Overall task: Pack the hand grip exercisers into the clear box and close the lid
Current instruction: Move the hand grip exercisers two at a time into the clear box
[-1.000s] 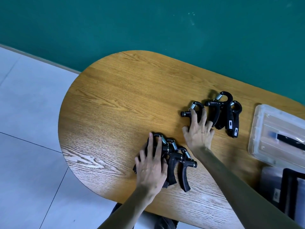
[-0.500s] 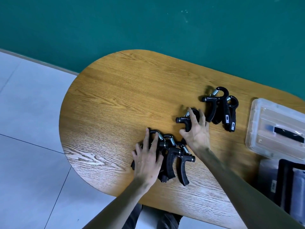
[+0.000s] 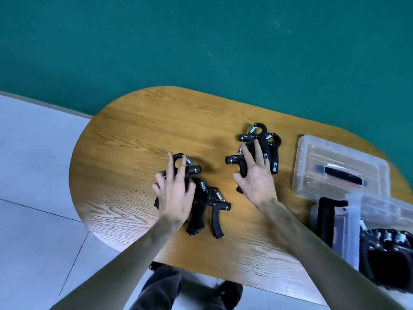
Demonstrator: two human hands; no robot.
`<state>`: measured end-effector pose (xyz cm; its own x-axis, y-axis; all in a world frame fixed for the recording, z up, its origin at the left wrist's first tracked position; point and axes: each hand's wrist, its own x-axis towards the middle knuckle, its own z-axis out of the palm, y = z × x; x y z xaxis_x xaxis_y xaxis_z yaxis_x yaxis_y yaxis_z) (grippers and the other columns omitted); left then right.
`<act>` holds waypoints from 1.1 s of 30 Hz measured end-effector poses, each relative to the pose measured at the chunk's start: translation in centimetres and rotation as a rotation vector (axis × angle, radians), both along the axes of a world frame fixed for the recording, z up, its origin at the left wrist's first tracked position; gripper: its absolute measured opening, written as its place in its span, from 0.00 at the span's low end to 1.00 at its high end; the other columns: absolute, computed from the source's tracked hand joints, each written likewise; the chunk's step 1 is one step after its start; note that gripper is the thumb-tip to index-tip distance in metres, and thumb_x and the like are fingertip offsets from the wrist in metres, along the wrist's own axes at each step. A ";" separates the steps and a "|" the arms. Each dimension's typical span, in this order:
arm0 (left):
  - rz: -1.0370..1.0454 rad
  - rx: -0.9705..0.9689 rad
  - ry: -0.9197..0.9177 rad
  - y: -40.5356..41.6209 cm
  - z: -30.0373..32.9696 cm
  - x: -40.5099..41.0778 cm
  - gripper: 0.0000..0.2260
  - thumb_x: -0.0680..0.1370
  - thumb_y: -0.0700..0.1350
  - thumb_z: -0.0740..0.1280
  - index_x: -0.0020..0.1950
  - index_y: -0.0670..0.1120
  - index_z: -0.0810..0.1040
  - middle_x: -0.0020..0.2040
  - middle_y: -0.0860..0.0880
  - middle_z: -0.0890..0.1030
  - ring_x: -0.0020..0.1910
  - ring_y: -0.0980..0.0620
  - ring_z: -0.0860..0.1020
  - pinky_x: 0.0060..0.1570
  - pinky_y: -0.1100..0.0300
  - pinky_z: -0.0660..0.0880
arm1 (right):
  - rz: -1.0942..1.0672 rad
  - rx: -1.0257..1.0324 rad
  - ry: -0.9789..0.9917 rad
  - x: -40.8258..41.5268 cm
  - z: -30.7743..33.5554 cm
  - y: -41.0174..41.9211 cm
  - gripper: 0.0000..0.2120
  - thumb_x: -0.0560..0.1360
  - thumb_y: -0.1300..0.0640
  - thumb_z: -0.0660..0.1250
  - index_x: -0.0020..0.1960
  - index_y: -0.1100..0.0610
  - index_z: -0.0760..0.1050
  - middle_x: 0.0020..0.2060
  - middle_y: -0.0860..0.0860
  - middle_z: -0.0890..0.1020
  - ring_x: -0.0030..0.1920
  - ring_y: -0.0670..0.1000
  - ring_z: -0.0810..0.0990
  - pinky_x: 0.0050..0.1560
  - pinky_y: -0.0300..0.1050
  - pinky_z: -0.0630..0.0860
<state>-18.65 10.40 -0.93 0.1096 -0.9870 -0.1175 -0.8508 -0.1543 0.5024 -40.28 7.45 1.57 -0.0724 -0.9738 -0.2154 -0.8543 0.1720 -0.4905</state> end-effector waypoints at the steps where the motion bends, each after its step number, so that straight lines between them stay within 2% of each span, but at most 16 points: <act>1: 0.009 -0.011 -0.003 0.1 0.8 -0.4 0.30 0.81 0.49 0.61 0.82 0.56 0.55 0.84 0.50 0.47 0.53 0.52 0.56 0.52 0.52 0.57 | -0.003 -0.008 -0.013 -0.5 0.6 0.4 0.39 0.76 0.54 0.67 0.81 0.45 0.51 0.81 0.43 0.40 0.79 0.61 0.54 0.72 0.54 0.63; 4: 0.055 -0.037 -0.001 0.4 3.1 -2.2 0.30 0.80 0.47 0.62 0.82 0.56 0.57 0.84 0.50 0.48 0.55 0.47 0.60 0.53 0.50 0.58 | -0.040 -0.042 -0.036 -1.7 3.0 1.7 0.39 0.75 0.54 0.67 0.81 0.48 0.54 0.81 0.46 0.44 0.78 0.61 0.56 0.73 0.50 0.60; 7: 0.062 -0.091 0.014 1.1 5.6 -5.5 0.30 0.79 0.46 0.64 0.81 0.55 0.59 0.83 0.49 0.50 0.57 0.43 0.63 0.55 0.48 0.60 | -0.059 -0.099 -0.043 -3.5 5.9 3.7 0.39 0.74 0.54 0.67 0.81 0.48 0.55 0.81 0.46 0.47 0.74 0.63 0.61 0.70 0.53 0.66; 12: -0.025 -0.128 0.042 2.0 9.5 -12.9 0.30 0.80 0.45 0.63 0.81 0.55 0.58 0.83 0.50 0.49 0.58 0.43 0.62 0.57 0.47 0.62 | -0.076 -0.196 -0.016 -8.6 9.9 6.3 0.38 0.75 0.54 0.66 0.81 0.47 0.54 0.81 0.45 0.45 0.75 0.59 0.59 0.65 0.52 0.69; 14: -0.052 -0.138 0.061 2.3 10.8 -15.7 0.30 0.80 0.46 0.63 0.81 0.56 0.58 0.83 0.51 0.49 0.58 0.44 0.62 0.58 0.47 0.63 | -0.111 -0.224 -0.014 -11.0 10.8 7.3 0.38 0.74 0.54 0.67 0.80 0.47 0.55 0.81 0.45 0.46 0.73 0.59 0.61 0.63 0.51 0.70; 18: -0.148 -0.160 0.063 3.7 12.9 -21.3 0.31 0.80 0.48 0.63 0.82 0.56 0.56 0.83 0.51 0.48 0.58 0.47 0.61 0.57 0.50 0.62 | -0.172 -0.258 -0.027 -16.3 12.2 9.6 0.37 0.73 0.56 0.68 0.79 0.48 0.57 0.81 0.46 0.49 0.69 0.61 0.64 0.61 0.55 0.72; 22: -0.255 -0.126 0.039 6.0 13.6 -26.5 0.31 0.81 0.49 0.63 0.82 0.57 0.55 0.83 0.53 0.46 0.59 0.47 0.62 0.57 0.52 0.62 | -0.235 -0.277 -0.002 -21.5 12.6 12.6 0.36 0.73 0.56 0.68 0.78 0.49 0.59 0.81 0.48 0.50 0.66 0.63 0.66 0.63 0.57 0.70; 25: -0.330 -0.103 0.053 8.2 13.5 -30.3 0.31 0.81 0.49 0.63 0.82 0.58 0.55 0.83 0.53 0.46 0.62 0.45 0.62 0.60 0.51 0.62 | -0.302 -0.250 0.000 -25.1 12.2 15.5 0.39 0.72 0.56 0.70 0.79 0.49 0.58 0.81 0.48 0.49 0.71 0.63 0.64 0.67 0.57 0.68; 29: -0.442 -0.095 0.029 11.0 13.0 -35.1 0.30 0.81 0.49 0.62 0.81 0.60 0.56 0.83 0.53 0.47 0.58 0.46 0.62 0.58 0.51 0.63 | -0.417 -0.228 0.023 -29.2 11.4 19.4 0.39 0.70 0.56 0.72 0.78 0.50 0.60 0.81 0.50 0.51 0.64 0.64 0.67 0.63 0.58 0.69; 33: -0.506 -0.064 -0.021 13.6 11.6 -38.7 0.29 0.80 0.50 0.64 0.80 0.60 0.59 0.83 0.52 0.50 0.62 0.42 0.64 0.62 0.47 0.64 | -0.488 -0.170 0.062 -32.3 9.5 22.7 0.38 0.69 0.57 0.72 0.77 0.52 0.63 0.80 0.53 0.56 0.62 0.67 0.69 0.61 0.59 0.70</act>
